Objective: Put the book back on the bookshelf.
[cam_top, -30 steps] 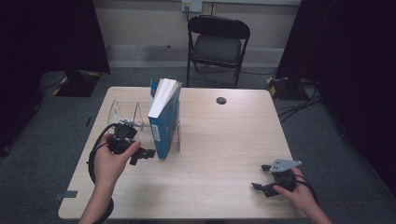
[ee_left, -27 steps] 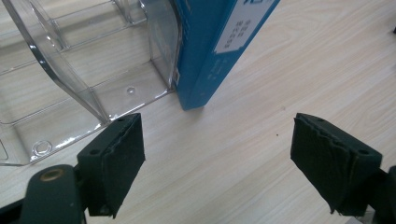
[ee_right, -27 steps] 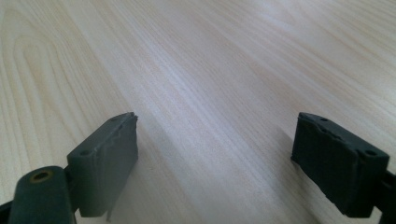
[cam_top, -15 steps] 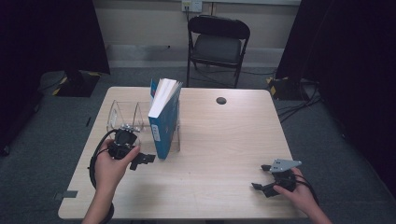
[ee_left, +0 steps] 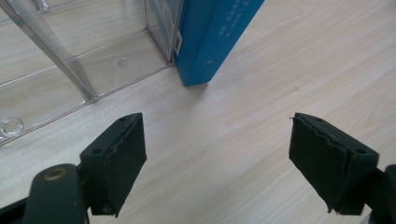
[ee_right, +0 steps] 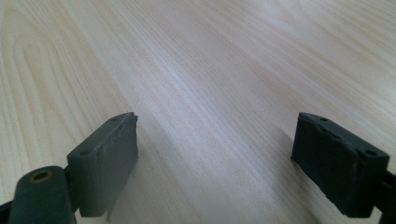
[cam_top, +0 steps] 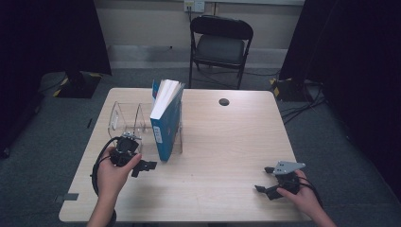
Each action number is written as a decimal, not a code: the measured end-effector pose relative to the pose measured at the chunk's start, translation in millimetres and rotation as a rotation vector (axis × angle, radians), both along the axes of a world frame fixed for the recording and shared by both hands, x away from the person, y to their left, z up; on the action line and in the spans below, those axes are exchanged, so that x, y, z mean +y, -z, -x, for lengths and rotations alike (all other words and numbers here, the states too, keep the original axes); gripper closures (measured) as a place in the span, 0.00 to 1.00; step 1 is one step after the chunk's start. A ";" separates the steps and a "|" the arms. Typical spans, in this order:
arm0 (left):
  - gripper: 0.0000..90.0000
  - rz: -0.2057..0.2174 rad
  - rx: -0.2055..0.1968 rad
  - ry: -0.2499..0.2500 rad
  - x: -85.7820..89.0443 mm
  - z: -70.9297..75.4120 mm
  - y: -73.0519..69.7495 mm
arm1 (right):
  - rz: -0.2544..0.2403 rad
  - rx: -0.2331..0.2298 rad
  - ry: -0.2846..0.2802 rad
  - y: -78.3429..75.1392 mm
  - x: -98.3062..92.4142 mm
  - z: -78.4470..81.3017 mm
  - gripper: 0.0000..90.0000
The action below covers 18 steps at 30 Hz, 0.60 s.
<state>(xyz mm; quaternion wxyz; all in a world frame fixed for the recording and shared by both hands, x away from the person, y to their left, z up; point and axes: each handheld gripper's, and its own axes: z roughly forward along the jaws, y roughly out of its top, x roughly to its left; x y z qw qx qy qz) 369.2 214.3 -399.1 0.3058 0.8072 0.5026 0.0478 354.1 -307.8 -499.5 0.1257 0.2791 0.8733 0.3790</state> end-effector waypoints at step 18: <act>0.21 -0.003 0.027 -0.013 6.7 6.1 30.6 | 0.000 0.000 0.000 0.0 0.0 0.0 0.15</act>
